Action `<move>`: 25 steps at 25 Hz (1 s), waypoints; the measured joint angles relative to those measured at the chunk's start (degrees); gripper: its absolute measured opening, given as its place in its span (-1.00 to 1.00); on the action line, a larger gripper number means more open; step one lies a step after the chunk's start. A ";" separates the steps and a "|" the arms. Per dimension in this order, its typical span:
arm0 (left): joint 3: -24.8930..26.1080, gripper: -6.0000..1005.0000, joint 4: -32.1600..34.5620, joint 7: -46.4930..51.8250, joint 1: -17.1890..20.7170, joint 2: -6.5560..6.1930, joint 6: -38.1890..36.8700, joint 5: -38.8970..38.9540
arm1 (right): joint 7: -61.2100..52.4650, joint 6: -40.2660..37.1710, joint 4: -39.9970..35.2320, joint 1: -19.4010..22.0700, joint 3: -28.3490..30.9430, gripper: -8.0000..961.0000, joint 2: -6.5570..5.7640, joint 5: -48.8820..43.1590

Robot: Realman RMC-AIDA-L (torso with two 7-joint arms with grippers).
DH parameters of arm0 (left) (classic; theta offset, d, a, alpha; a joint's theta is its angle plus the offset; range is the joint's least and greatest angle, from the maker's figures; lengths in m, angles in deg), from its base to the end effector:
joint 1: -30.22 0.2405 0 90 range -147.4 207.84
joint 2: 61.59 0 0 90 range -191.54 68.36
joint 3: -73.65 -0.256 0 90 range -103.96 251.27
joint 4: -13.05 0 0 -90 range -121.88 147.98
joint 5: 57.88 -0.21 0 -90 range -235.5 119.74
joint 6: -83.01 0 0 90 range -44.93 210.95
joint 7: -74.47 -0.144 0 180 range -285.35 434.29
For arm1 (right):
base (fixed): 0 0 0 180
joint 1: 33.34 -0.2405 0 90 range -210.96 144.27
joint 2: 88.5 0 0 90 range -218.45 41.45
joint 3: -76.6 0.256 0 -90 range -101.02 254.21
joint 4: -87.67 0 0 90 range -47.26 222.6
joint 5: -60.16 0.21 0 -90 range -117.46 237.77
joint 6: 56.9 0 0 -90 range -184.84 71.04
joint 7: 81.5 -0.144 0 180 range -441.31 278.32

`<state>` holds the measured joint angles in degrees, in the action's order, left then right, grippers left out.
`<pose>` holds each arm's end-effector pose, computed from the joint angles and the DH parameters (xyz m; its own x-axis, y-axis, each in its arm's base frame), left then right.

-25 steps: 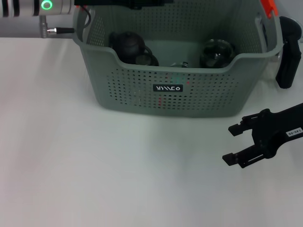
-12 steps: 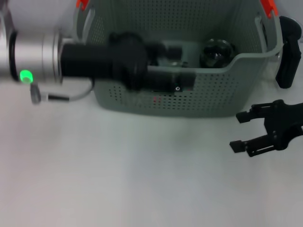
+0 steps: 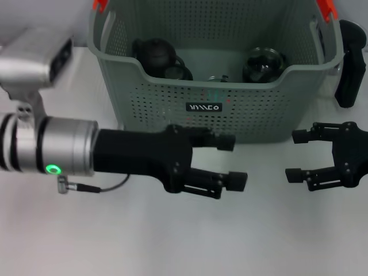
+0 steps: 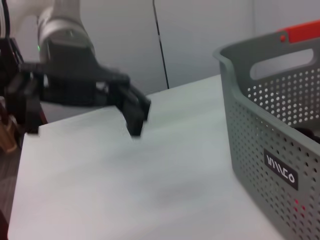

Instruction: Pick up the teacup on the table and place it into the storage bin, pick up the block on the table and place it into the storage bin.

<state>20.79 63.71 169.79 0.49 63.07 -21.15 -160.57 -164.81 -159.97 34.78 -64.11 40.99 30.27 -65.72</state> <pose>-0.1733 0.2999 -0.0134 0.7264 0.3789 0.5735 0.3024 -0.9254 0.2283 0.2517 0.3197 0.0417 0.8969 -0.2705 -0.3497 -0.3264 -0.9387 -0.1108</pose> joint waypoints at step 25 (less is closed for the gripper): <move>-4.74 0.75 -13.03 -10.39 -3.28 -0.56 21.25 -5.38 | 1.55 6.06 4.03 1.34 -0.50 0.94 -0.81 -0.69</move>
<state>16.05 50.68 159.40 -2.79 62.50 0.10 -165.94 -163.26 -153.91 38.81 -62.78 40.49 29.46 -66.41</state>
